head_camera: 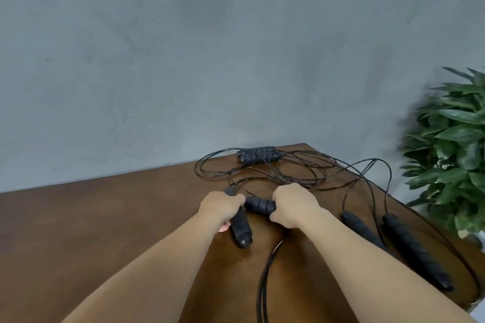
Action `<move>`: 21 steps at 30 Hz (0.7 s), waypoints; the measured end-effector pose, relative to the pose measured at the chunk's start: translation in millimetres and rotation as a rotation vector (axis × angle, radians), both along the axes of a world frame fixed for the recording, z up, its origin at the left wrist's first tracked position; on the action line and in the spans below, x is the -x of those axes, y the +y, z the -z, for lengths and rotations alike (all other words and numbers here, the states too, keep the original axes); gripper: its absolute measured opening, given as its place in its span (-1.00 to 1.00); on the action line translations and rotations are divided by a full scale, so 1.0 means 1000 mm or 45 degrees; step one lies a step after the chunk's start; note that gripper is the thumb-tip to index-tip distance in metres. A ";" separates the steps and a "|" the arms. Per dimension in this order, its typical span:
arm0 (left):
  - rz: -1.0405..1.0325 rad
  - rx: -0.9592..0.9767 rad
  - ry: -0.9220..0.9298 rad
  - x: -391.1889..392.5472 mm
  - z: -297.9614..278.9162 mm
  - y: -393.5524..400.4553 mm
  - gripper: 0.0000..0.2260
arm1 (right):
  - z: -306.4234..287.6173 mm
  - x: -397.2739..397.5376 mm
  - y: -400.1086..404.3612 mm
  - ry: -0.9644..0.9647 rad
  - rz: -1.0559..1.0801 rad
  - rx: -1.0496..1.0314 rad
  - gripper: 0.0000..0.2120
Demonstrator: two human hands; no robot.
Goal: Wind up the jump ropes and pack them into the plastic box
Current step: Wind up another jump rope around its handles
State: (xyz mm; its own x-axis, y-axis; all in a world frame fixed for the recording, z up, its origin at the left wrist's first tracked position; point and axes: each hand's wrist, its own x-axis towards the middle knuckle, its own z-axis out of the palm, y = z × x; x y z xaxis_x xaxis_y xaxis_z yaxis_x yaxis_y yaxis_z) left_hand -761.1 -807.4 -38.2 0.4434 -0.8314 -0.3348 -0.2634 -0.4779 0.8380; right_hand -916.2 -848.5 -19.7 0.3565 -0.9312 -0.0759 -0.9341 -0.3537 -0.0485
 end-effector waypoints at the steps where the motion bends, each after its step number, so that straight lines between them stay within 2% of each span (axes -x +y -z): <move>1: -0.038 0.046 0.049 -0.004 -0.002 0.003 -0.74 | -0.002 -0.002 0.000 -0.057 0.013 -0.049 -0.68; 3: -0.110 0.124 0.184 -0.013 -0.007 0.012 -0.70 | -0.008 -0.008 0.003 -0.268 0.043 -0.200 -0.63; 6: -0.182 0.167 0.434 -0.025 -0.018 0.029 -0.80 | -0.015 -0.026 0.017 -0.802 0.138 -0.489 -0.64; 8: -0.209 0.193 0.442 -0.031 -0.023 0.042 -0.81 | -0.018 -0.044 0.031 -1.105 0.177 -0.683 -0.66; 11: -0.186 0.267 0.290 -0.044 -0.027 0.060 -0.81 | -0.015 -0.075 0.052 -1.355 0.126 -0.919 -0.69; 15: -0.184 0.418 -0.006 -0.078 -0.029 0.092 -0.69 | -0.015 -0.109 0.080 -1.437 0.047 -1.007 -0.69; 21: -0.143 0.447 -0.585 -0.130 -0.035 0.153 -0.74 | -0.026 -0.157 0.130 -1.638 -0.061 -1.229 -0.74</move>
